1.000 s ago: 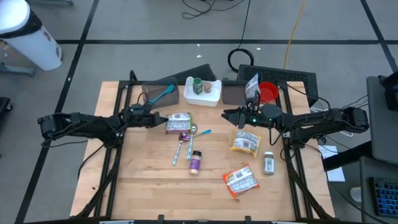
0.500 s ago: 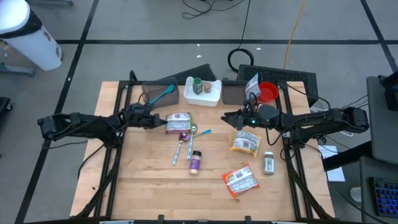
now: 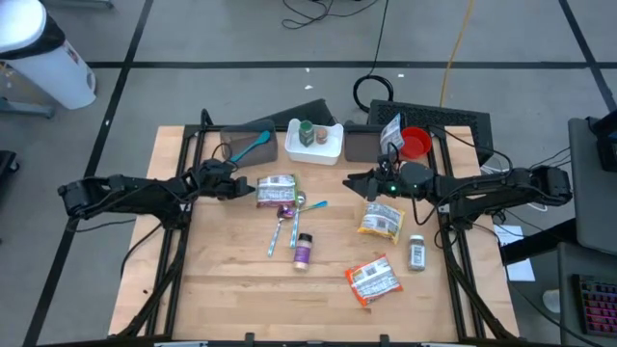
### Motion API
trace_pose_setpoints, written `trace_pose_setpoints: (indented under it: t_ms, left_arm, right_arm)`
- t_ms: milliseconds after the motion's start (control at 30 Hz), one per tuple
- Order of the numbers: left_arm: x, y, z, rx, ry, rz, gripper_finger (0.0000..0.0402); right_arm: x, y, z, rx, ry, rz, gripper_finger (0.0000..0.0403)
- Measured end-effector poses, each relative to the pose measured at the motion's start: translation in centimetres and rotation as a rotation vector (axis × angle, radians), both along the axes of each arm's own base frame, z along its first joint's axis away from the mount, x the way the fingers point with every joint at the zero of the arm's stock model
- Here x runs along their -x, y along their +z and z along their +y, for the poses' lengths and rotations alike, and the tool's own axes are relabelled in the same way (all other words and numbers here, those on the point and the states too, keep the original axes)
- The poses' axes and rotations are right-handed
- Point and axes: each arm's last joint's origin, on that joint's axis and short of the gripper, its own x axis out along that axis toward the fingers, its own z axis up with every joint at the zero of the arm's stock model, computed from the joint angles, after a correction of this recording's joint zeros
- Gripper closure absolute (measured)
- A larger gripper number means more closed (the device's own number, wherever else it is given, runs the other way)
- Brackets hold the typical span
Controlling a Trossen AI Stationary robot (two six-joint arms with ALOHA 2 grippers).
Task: Pick & Place Food Item
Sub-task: Put the green noodle pack into the right black bin
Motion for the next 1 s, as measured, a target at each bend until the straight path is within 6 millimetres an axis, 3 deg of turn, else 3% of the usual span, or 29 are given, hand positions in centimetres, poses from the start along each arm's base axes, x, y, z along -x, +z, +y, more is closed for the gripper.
trace_pose_setpoints:
  t_ms: [767, 1000]
  left_arm:
    - [0.1, -0.5, -0.2, 0.025, -0.021, 0.049, 0.0309]
    - [-0.9, -0.6, -0.4, 0.032, -0.064, 0.082, 0.0309]
  right_arm:
    - [0.0, 0.1, 0.0, -0.001, -0.004, -0.013, 0.0062]
    - [0.0, 0.2, 0.0, -0.001, -0.004, -0.016, 0.0062]
